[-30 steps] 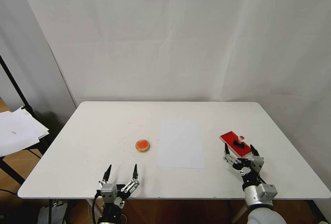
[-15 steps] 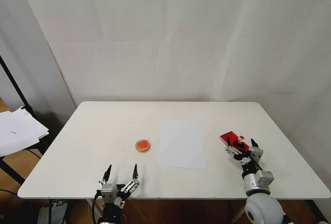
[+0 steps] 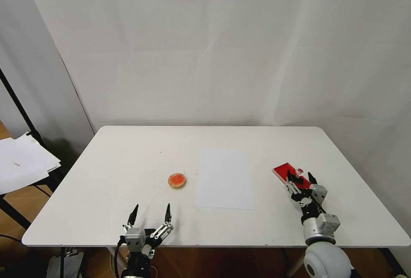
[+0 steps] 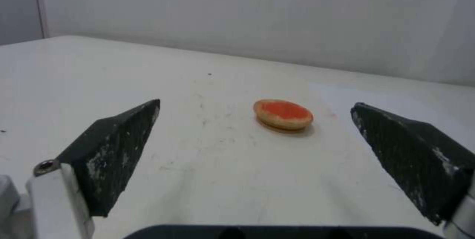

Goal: Pick up the stamp from the ink pad and place it onto another ink pad.

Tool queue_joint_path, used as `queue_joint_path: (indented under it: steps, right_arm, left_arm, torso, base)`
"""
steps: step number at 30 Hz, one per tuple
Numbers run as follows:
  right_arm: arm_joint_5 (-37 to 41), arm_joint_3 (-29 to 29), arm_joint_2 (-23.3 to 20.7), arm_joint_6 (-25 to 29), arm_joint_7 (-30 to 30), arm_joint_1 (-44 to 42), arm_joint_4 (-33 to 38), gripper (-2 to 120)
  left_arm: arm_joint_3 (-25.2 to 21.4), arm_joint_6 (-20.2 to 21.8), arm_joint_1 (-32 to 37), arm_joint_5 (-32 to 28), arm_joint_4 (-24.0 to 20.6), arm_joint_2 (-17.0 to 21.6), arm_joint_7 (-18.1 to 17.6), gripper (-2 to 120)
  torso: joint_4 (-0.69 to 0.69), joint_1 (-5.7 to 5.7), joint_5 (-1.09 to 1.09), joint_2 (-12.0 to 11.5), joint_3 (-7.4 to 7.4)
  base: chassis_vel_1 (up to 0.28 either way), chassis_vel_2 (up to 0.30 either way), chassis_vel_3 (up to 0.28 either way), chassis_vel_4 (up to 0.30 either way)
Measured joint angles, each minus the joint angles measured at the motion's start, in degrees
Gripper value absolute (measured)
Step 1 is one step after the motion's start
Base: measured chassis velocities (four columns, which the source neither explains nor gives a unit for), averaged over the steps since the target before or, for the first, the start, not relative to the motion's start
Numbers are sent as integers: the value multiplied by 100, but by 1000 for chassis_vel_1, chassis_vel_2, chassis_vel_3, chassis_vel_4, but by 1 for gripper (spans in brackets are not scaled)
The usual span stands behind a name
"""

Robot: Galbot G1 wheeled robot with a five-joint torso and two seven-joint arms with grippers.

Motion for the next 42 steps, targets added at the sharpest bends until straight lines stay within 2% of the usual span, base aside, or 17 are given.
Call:
queue_joint_path:
  steps: [6,7,8,9,11,12,22,31,34,39,42]
  right_arm:
    - [2,1,-20,-7,11,-1,3,32]
    - [2,1,-20,-7,11,-1,3,32]
    - [7,2,-27,-10,20,7,3,22]
    - [13,4,-30,-13,32,15,4,17]
    - [18,4,-32,-17,41,22,4,14]
    - [23,5,-35,-21,50,29,4,8]
    - [21,-26,-25,-4,92,40,100,7]
    - [318,-249,-250,-280,66,-178,1210,7]
    - [418,-524,-500,-348,-35,-416,1646,7]
    - [509,-797,-718,-378,-124,-431,1765,7]
    - [650,-1163,-902,-384,-189,-208,1681,7]
  left_arm:
    - [0,0,0,0,0,0,0,102]
    - [0,0,0,0,0,0,0,102]
    - [0,0,0,0,0,0,0,102]
    - [0,0,0,0,0,0,0,102]
    - [0,0,0,0,0,0,0,102]
    - [0,0,0,0,0,0,0,102]
    - [0,0,0,0,0,0,0,102]
    - [1,0,0,0,0,0,0,102]
    - [0,0,1,0,0,0,0,102]
    - [0,0,0,0,0,0,0,102]
    - [0,0,0,0,0,0,0,102]
  torso:
    - [0,0,0,0,0]
    - [0,0,0,0,0]
    - [0,0,0,0,0]
    - [0,0,0,0,0]
    - [0,0,0,0,0]
    - [0,0,0,0,0]
    - [0,0,0,0,0]
    - [1,0,0,0,0]
    - [-1,0,0,0,0]
    - [-1,-1,0,0,0]
    - [0,-1,-1,0,0]
  base:
    - [0,0,0,0]
    - [0,0,0,0]
    - [0,0,0,0]
    - [0,0,0,0]
    - [0,0,0,0]
    - [0,0,0,0]
    - [0,0,0,0]
    - [0,0,0,0]
    - [0,0,0,0]
    - [0,0,0,0]
    - [0,0,0,0]
